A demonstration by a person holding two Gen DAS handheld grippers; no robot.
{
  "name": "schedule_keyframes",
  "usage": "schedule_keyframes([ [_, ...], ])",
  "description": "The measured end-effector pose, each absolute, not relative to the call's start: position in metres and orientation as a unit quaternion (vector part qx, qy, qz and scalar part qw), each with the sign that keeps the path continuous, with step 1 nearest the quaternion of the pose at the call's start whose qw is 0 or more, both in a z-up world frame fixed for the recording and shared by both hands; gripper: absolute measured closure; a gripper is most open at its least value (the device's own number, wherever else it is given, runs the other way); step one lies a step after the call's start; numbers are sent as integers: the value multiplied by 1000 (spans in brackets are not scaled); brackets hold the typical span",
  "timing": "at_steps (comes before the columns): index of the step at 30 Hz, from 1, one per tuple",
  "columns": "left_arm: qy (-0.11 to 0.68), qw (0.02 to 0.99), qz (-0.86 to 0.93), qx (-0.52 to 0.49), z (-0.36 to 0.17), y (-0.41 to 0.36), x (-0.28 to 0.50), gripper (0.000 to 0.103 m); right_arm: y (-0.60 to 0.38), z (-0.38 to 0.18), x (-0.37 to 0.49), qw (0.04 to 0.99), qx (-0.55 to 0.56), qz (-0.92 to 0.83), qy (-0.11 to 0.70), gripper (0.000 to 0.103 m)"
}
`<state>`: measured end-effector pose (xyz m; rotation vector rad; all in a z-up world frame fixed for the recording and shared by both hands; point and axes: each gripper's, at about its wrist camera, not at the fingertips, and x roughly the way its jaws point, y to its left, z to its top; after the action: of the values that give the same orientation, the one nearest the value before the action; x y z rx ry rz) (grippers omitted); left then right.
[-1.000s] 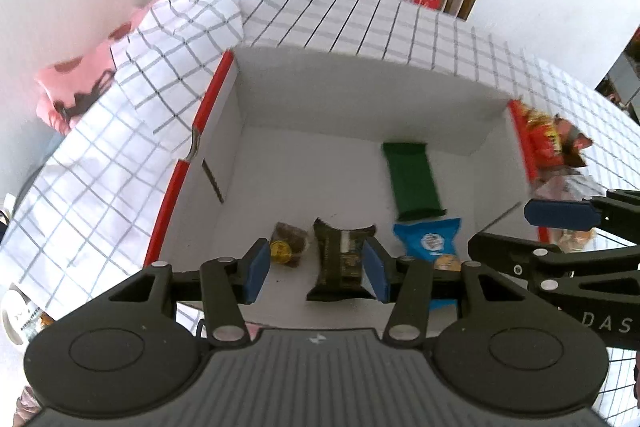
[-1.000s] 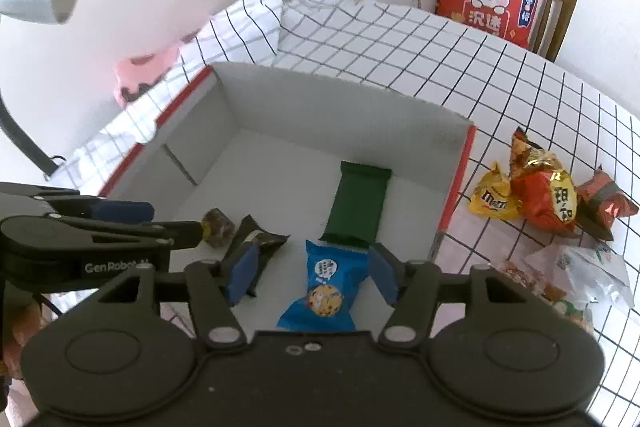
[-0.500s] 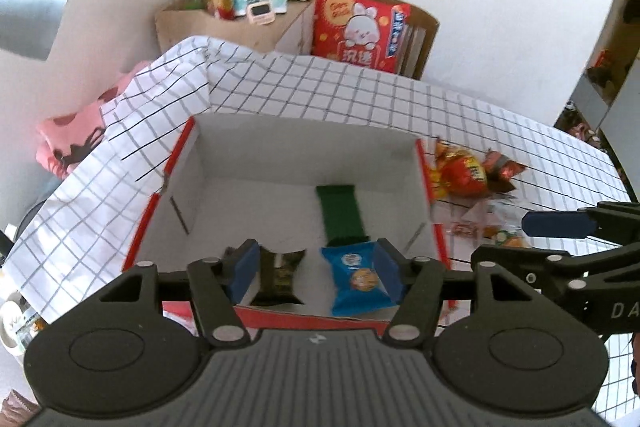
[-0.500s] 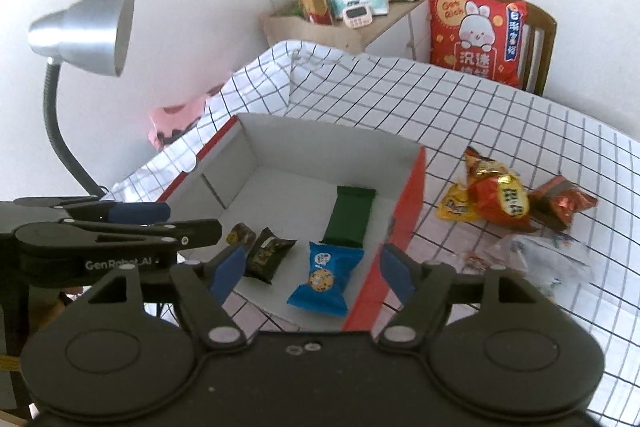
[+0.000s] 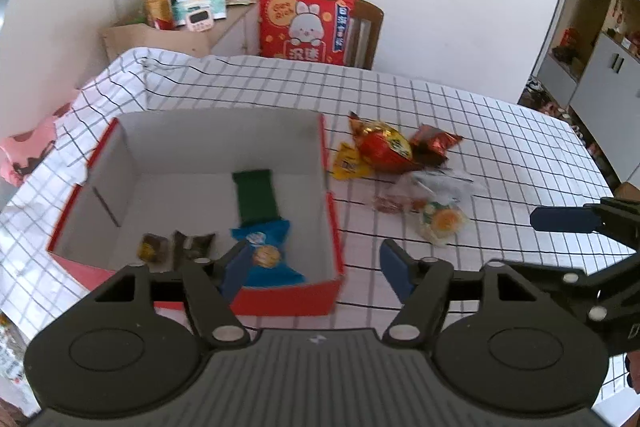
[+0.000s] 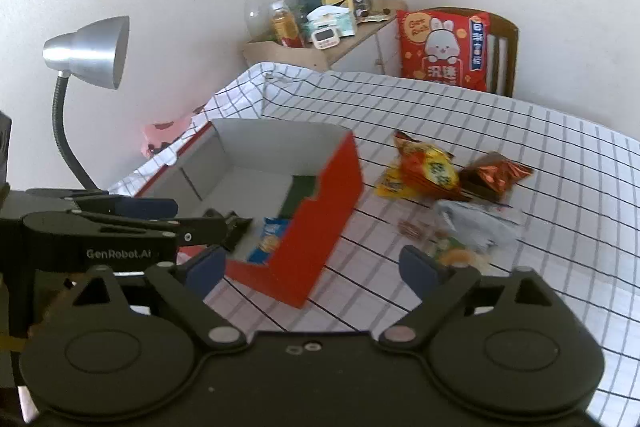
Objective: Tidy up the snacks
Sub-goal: 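Lift both tools out of the box and back away, then grasp the clear round-pastry packet with the right tool while the left tool reaches the wooden stick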
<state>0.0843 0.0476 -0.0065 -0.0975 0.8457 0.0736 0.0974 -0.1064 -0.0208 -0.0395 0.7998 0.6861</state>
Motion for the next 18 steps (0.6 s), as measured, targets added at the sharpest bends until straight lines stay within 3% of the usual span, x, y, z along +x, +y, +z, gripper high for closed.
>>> schedule_keyframes([
  [14,451,891,16,-49,-46,-15,108,30,-165,-61,92,855,-94,321,396,5],
  [18,483,873,11,-60,-62,-25,125,30,-164,-84,90,833,-117,336,424,10],
])
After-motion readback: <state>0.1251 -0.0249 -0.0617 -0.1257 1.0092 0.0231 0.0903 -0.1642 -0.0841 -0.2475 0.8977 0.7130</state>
